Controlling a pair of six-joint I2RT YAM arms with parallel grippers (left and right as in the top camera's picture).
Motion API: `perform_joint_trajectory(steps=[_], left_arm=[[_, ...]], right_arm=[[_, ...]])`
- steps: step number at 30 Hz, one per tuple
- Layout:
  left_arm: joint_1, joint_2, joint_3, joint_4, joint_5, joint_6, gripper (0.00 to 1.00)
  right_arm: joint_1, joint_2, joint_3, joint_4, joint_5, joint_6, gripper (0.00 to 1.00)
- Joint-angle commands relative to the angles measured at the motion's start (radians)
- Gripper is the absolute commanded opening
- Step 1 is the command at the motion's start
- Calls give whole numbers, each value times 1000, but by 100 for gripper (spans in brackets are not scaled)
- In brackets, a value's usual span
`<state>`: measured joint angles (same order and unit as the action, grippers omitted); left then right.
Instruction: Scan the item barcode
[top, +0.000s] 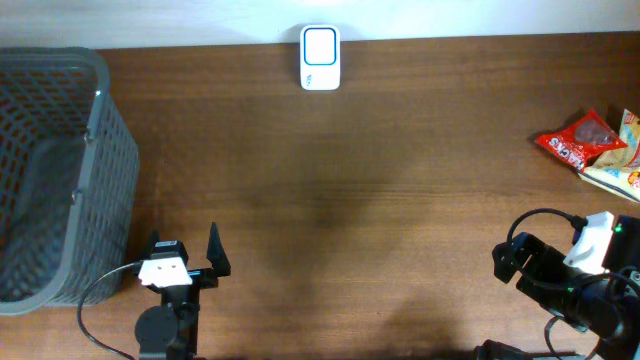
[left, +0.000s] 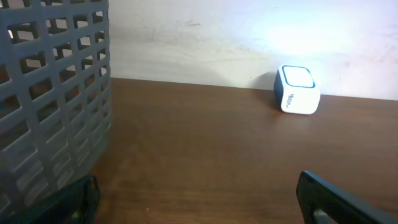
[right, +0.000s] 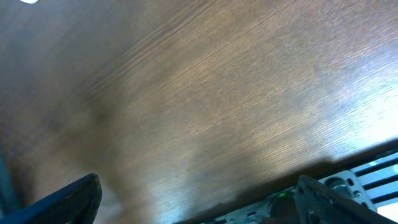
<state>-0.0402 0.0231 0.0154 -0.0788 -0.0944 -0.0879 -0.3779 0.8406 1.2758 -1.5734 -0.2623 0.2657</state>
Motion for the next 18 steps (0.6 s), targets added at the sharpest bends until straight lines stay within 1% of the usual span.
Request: perform_joint_trajectory(steps=[1,5,8,10,11,13,14,18], left_arm=[[-5,-5,-6,2,0,-5,99],[-5,-5,-6,2,0,-5,99],[-5,-5,-6,2,0,-5,99],[-5,-5,-6,2,0,-5,99],[-5,-5,-6,2,0,-5,99],[-5,-5,-6,2,0,-5,99],[-5,-5,-6,2,0,-5,99],[-5,-5,-6,2,0,-5,99]], right_arm=[[5,-7,-16,5,27,-58,98],[11,-8,-39,12,24,-60,98],[22,-8,-70,61,16,-78,98],[41,-18,-100,122,-28,-145,98],[63,-36,-128,179,-73,-205,98],[103,-76,-180,269,-137,-282,98],[124,-99,-215,318,-158,-302,98],[179,-208,-373,491,-172,-304,98]])
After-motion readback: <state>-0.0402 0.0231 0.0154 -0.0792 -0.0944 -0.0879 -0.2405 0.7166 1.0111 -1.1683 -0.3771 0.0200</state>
